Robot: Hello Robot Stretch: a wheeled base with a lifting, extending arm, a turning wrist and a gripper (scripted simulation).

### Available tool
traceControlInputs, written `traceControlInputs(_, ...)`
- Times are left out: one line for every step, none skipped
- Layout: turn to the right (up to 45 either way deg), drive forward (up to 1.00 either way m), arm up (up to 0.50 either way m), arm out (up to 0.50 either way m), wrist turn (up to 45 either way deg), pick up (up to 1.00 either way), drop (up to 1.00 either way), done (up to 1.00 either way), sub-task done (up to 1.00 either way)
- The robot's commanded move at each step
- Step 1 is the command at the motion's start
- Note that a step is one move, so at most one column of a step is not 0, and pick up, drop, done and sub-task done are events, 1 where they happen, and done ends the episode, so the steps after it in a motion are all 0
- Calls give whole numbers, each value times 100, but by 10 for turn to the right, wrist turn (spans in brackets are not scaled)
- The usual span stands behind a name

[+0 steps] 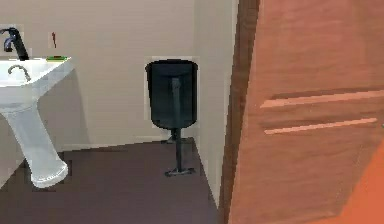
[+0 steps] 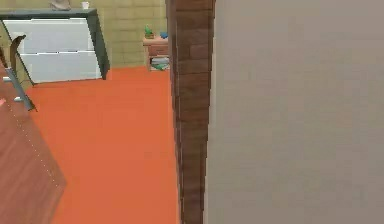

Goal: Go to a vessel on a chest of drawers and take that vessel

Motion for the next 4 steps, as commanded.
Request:
traceControlInputs(300,0,0,0,0,0,0,0,0)
traceControlInputs(0,30,0,0,0,0,0,0,0)
traceControlInputs(450,0,0,0,0,0,0,0,0)
traceControlInputs(0,100,0,0,0,0,0,0,0)
